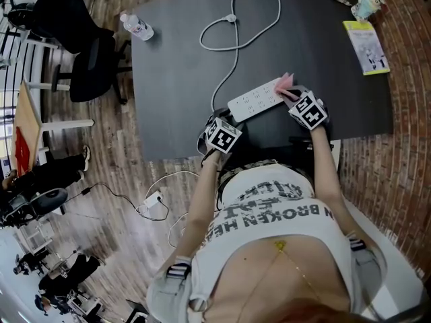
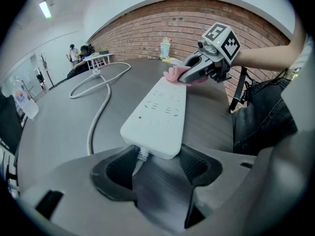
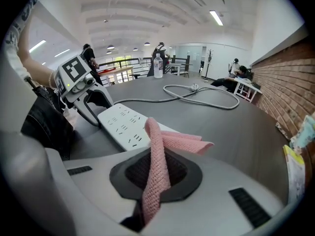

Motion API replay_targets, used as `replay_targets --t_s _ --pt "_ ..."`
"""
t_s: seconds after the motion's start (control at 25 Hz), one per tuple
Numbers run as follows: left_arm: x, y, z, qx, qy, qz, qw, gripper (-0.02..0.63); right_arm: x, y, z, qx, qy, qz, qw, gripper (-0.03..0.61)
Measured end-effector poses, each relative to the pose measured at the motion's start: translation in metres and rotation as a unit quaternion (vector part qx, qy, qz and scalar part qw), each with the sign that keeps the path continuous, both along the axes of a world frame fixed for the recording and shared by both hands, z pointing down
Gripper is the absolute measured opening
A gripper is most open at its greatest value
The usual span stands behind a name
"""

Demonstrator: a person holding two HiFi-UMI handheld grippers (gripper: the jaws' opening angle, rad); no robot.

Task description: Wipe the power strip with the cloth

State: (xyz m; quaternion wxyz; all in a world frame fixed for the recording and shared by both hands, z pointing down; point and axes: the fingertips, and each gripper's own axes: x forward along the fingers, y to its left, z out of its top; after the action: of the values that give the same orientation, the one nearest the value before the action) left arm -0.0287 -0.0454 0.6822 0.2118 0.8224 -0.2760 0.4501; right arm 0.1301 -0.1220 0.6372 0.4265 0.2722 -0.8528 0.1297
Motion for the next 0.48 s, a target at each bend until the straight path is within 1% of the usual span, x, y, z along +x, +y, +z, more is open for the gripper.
replay_targets --t_s 0.24,0.48 --pt "0.0007 0.0004 0.0018 0.003 0.002 -0.001 1.0000 0.264 0.0019 0.0007 0.0036 0.004 0.007 0.003 1.000 0.017" --pt "-0.0007 0.0023 0.0001 -0.003 0.002 0.005 1.0000 0.264 -0.0021 -0.0002 0.0017 0.008 0.006 0.008 1.000 0.017"
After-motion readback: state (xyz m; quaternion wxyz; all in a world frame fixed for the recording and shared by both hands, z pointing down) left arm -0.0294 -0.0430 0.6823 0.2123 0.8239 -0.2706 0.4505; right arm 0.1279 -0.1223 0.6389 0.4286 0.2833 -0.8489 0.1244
